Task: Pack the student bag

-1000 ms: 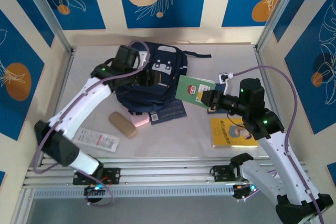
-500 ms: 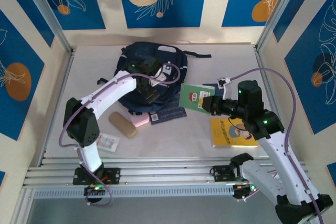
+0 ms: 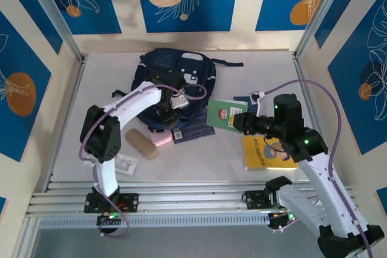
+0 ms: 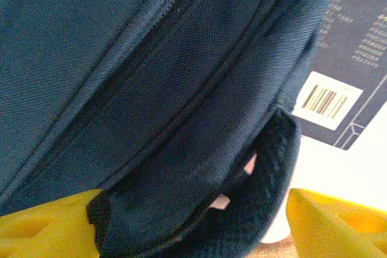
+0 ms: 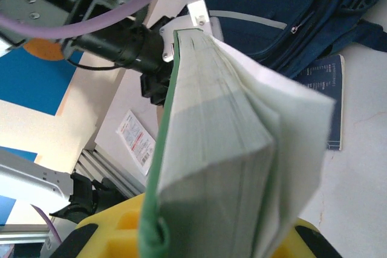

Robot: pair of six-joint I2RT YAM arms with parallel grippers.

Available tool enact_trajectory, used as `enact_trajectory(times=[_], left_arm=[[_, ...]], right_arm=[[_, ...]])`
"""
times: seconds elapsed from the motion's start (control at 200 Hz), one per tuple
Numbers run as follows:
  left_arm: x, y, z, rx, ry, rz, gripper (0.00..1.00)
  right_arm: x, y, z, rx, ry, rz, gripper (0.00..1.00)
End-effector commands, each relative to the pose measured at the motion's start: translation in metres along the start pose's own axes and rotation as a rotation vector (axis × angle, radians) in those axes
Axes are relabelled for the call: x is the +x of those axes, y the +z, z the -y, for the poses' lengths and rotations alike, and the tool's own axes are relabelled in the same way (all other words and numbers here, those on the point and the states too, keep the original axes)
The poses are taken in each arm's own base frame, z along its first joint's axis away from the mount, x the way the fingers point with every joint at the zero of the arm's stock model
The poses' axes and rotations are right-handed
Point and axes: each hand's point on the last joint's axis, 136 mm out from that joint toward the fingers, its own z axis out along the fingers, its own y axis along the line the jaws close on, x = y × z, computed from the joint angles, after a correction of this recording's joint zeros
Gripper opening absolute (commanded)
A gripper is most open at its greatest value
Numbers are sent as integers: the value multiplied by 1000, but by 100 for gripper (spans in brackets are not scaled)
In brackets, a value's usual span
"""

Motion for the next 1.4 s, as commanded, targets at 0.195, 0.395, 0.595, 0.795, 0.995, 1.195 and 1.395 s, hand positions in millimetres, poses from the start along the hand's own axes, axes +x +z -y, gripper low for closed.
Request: enact_trajectory(times=[0.195,0.395,0.595,0.795,0.995,1.195,1.395], left_arm=[[-7,40,-5,27,-50,-120,20],[-60,-30,-36,-85,-127,115,0],[-101,-163,-72,-188,-367,478,0],[-137,-197,-15,302,-613,615,0],[-188,-183,95,660,-585,542,0],[-211,-161,161,698,-490,473,21],[-198,-155,152,549,-367,488,58]], right_arm=[[2,-4,-8,-36,-34,2,0],[-4,-14,-8,4,-32,28,0],[-15,-39,26,236,34,142,0],[-14,-70,69,498,170,258,0],[-3,-87,100,659,256,311,0],[3,-90,108,701,258,310,0],[0,-104,115,771,242,333,1]])
